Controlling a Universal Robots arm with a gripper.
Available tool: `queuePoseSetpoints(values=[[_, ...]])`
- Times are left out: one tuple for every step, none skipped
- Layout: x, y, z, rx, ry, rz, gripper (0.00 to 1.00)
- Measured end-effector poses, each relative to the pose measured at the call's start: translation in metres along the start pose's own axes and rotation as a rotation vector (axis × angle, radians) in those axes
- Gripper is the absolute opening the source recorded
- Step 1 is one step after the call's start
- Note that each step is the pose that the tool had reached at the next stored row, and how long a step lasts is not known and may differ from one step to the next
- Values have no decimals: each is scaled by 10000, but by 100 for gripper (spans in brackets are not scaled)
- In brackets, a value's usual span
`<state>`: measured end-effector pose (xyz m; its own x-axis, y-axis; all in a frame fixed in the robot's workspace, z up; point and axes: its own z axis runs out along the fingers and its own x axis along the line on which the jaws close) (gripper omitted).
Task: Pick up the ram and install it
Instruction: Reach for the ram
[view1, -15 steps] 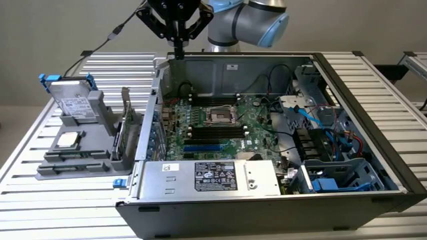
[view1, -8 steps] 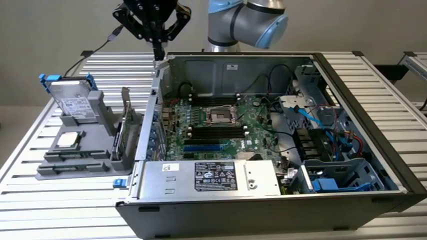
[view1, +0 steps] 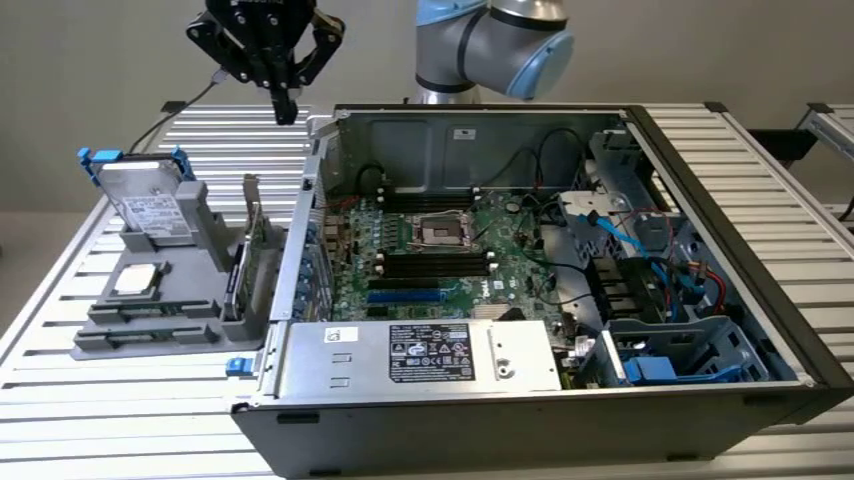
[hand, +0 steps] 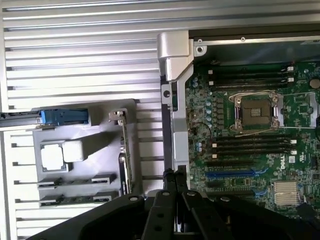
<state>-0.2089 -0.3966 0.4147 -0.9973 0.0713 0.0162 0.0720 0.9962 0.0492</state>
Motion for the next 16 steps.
queuePoseSetpoints(values=[[45,-4,5,0,0,-1,10],[89,-7,10,0,0,-2,10],[134,-11,15,0,0,-1,10],[182,-14,20,0,0,0,10],[229,-18,26,0,0,-1,10],[271,-21,33,0,0,-2,10],[316,-25,41,1,0,-1,10],[360,-29,54,0,0,-1,10],[405,-32,69,0,-1,0,10],[449,-36,85,-1,-1,-1,10],[495,-41,101,0,-1,-2,10],[543,-45,117,0,0,-1,10],[588,-49,133,1,0,0,10],[628,-52,149,0,0,0,10],[676,-57,169,0,0,-1,10],[722,-61,186,0,0,-1,10]])
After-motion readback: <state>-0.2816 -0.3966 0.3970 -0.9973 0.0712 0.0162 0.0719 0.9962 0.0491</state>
